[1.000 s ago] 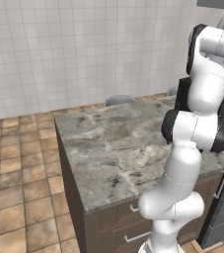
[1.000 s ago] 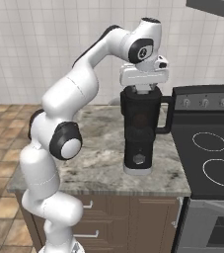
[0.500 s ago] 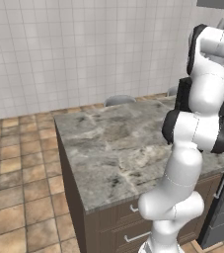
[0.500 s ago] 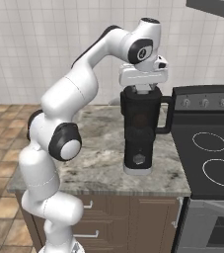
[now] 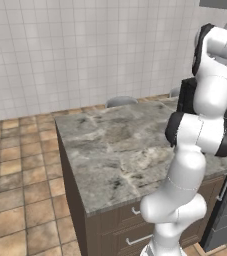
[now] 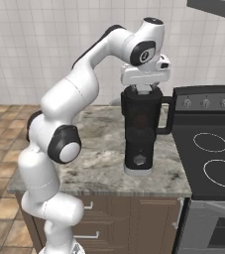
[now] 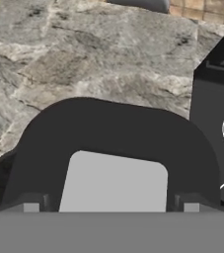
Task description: Grab the onion and garlic from the fridge, place them in the blender, close the lid, and turn on the blender to create a marinade.
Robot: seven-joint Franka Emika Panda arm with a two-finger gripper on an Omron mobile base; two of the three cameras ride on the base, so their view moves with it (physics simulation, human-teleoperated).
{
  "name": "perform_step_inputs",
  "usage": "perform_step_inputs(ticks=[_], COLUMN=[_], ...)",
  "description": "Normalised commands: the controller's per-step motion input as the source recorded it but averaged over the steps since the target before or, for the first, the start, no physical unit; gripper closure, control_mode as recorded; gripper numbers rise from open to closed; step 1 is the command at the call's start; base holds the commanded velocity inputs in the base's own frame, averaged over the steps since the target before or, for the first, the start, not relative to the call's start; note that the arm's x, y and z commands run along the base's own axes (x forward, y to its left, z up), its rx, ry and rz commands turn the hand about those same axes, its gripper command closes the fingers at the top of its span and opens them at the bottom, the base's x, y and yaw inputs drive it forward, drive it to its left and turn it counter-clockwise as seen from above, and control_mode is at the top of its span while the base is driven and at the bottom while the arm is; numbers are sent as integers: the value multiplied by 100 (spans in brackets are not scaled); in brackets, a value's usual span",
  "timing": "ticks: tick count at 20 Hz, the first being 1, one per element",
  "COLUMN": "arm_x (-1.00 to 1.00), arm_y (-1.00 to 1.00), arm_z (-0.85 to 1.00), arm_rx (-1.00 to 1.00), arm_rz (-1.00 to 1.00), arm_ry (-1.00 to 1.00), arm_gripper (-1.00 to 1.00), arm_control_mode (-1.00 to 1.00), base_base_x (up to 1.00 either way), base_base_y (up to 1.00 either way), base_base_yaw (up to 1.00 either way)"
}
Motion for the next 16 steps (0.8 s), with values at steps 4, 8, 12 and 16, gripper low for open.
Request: perform_step_inputs(ticks=[4,8,12,16], arm_x=[-1,-12,-23,-48], arm_y=[0,2,7,25], arm_z=[4,24,22,19], arm_rx=[0,0,0,0], arm_rz=[0,0,0,0], arm_ry=[-14,-17,-24,-30], arm_gripper=[-100,-100,-100,-100], arm_control_mode=[-100,-100,-100,-100], base_base_x=[0,0,0,0], base_base_y=[0,0,0,0], base_base_yaw=[0,0,0,0])
